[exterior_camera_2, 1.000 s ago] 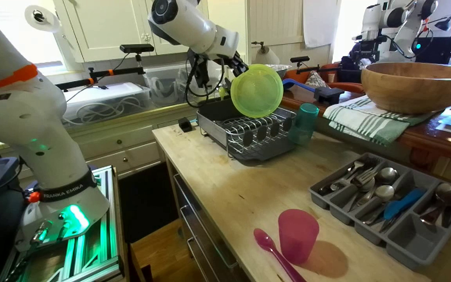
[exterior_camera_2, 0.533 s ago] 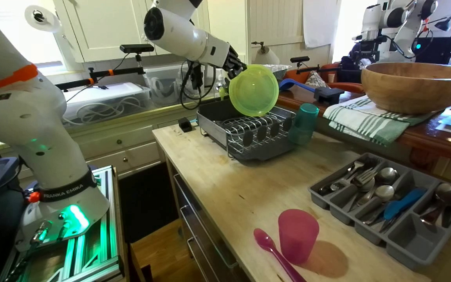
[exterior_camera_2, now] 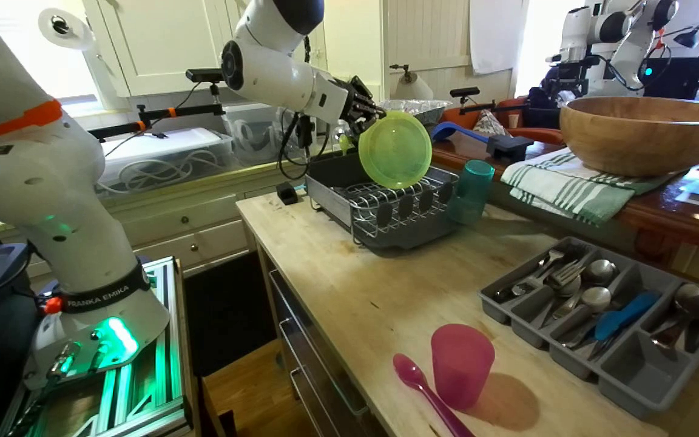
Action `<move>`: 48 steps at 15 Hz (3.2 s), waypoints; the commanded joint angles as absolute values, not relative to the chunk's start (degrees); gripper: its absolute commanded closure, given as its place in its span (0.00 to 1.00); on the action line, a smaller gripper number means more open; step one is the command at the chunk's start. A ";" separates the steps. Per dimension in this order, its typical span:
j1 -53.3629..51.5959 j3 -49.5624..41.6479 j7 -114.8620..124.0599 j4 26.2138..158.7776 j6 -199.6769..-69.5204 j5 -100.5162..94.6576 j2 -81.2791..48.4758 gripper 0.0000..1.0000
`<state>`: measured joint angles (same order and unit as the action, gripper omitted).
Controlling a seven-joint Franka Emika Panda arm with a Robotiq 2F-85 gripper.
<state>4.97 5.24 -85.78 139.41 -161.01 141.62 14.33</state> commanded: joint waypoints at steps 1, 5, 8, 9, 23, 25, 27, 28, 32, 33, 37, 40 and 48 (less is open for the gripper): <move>9.55 7.60 -85.49 136.96 -162.27 144.29 11.89 0.99; 14.32 9.59 -84.95 135.46 -162.69 144.23 10.91 0.99; 16.71 11.83 -83.36 134.93 -162.69 144.23 11.03 0.99; 17.09 12.60 -82.78 134.86 -162.84 144.23 11.06 0.99; 23.87 24.46 -81.37 133.05 -163.95 144.23 9.03 0.99; 26.03 26.19 -81.15 132.99 -164.62 144.23 9.04 0.99; 28.12 28.19 -80.83 132.60 -165.42 144.23 8.79 0.99; 29.03 29.23 -80.67 132.48 -165.49 144.23 8.69 0.99; 32.16 34.18 -80.22 131.33 -166.31 144.23 7.57 0.99; 33.13 35.56 -80.28 131.11 -166.45 144.23 7.37 0.99; 38.31 40.75 -80.27 129.91 -166.74 144.23 7.10 0.99; 43.48 44.79 -79.31 129.58 -166.41 144.23 8.02 0.99; 56.02 58.73 -75.98 130.14 -166.03 144.23 9.17 0.99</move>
<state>51.18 52.72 -78.57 130.17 -164.98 144.23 8.17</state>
